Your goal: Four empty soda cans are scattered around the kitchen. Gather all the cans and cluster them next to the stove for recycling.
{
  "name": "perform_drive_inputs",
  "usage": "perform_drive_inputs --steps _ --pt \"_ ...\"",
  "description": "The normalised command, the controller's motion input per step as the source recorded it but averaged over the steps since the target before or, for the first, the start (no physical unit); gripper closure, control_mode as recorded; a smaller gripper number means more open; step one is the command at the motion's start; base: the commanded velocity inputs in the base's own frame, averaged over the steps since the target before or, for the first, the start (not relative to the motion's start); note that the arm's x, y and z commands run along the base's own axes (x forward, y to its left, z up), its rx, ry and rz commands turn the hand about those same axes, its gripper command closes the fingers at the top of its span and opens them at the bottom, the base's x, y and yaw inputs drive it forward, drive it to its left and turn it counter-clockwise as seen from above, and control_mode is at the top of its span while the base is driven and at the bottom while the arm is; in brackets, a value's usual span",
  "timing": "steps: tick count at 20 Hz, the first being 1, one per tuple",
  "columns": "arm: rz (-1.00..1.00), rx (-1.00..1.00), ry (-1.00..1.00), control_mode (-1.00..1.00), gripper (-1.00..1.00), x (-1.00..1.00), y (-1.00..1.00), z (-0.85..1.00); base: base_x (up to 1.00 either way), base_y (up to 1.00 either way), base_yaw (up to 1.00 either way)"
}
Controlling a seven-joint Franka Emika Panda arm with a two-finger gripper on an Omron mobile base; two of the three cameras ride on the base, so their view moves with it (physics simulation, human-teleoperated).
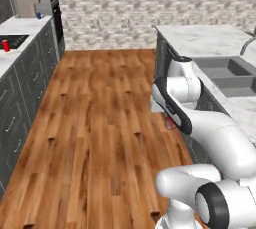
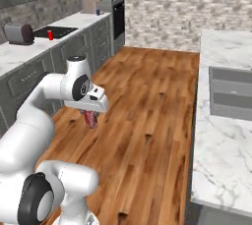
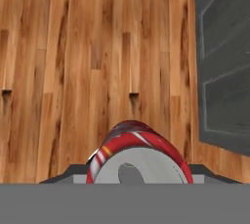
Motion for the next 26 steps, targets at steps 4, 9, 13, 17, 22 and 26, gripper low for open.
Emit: perform_drive_inputs --steps 4,9,13,17,22,26 --pt "0.00 0.00 0.00 1.00 1.00 0.00 0.00 0.00 1.00 0.32 -0.04" --pt "0.00 0.00 0.00 1.00 1.00 0.00 0.00 0.00 1.00 0.33 -0.04" --pt "0.00 0.00 0.00 1.00 1.00 0.00 0.00 0.00 1.00 0.29 -0.03" --pt "0.00 0.00 0.00 1.00 1.00 0.00 0.00 0.00 1.00 0.27 -0.02" --pt "0.00 0.00 0.00 1.00 1.00 0.00 0.00 0.00 1.00 0.29 0.00" --pt "0.00 0.00 0.00 1.00 1.00 0.00 0.00 0.00 1.00 0.36 0.00"
